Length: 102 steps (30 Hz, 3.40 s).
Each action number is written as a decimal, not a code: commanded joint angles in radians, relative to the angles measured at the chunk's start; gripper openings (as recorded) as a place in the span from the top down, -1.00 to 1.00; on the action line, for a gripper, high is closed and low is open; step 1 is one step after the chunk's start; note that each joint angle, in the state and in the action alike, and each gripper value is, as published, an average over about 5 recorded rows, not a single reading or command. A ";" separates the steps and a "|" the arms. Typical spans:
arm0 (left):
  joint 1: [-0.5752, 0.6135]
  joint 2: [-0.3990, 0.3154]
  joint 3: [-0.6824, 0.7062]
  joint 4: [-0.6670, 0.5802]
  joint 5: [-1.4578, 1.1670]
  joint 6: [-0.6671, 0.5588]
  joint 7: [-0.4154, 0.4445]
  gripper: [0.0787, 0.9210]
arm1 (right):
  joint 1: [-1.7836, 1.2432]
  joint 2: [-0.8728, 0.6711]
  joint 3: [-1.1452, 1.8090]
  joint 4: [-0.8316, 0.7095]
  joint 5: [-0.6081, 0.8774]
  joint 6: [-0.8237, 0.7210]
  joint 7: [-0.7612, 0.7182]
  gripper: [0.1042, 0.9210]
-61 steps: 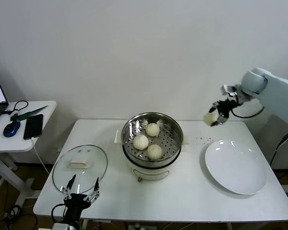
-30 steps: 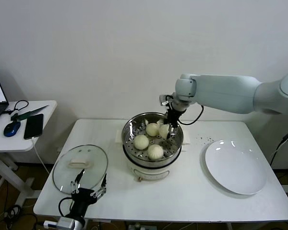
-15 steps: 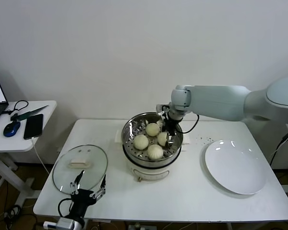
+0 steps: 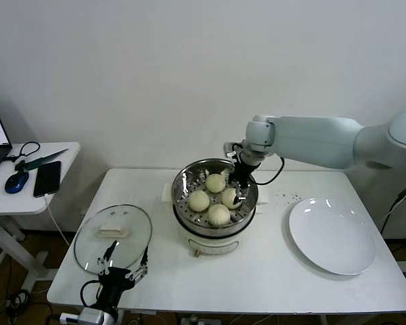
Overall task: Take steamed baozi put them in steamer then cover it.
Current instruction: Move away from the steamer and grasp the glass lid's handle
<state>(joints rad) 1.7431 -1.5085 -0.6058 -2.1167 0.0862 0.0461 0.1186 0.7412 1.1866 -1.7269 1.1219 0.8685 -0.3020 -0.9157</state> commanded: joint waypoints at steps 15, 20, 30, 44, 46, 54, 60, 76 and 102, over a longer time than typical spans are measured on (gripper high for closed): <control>0.002 -0.005 -0.024 -0.014 0.017 -0.006 -0.034 -0.77 | -0.105 -0.537 0.315 0.198 0.015 0.326 0.324 -0.76; -0.001 -0.010 -0.025 -0.022 0.048 -0.015 -0.065 -0.77 | -0.359 -0.687 0.525 0.302 0.018 0.438 0.549 -0.76; 0.007 -0.022 -0.040 -0.054 0.134 -0.024 -0.084 -0.77 | -1.117 -0.739 1.337 0.360 -0.034 0.488 0.685 -0.76; -0.020 0.016 -0.087 -0.071 0.699 -0.026 -0.068 -0.77 | -1.769 -0.603 2.021 0.438 -0.129 0.438 0.689 -0.76; -0.021 0.031 -0.091 -0.071 0.838 -0.030 -0.067 -0.77 | -1.842 -0.562 2.094 0.454 -0.140 0.432 0.687 -0.76; -0.039 0.082 -0.072 -0.014 1.350 -0.020 -0.079 -0.77 | -2.053 -0.435 2.296 0.495 -0.185 0.438 0.645 -0.76; -0.094 0.102 -0.008 0.120 1.468 0.019 -0.145 -0.77 | -2.092 -0.344 2.328 0.449 -0.235 0.464 0.611 -0.76; -0.368 0.142 -0.004 0.517 1.440 0.009 -0.209 -0.77 | -2.115 -0.284 2.329 0.427 -0.299 0.460 0.600 -0.76; -0.571 0.144 -0.022 0.730 1.391 0.017 -0.304 -0.77 | -2.083 -0.236 2.298 0.368 -0.358 0.481 0.586 -0.76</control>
<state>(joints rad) 1.2282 -1.3650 -0.6314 -1.4508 1.4980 0.0603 -0.1611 -1.3404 0.9417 0.5697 1.5075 0.5300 0.1747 -0.3270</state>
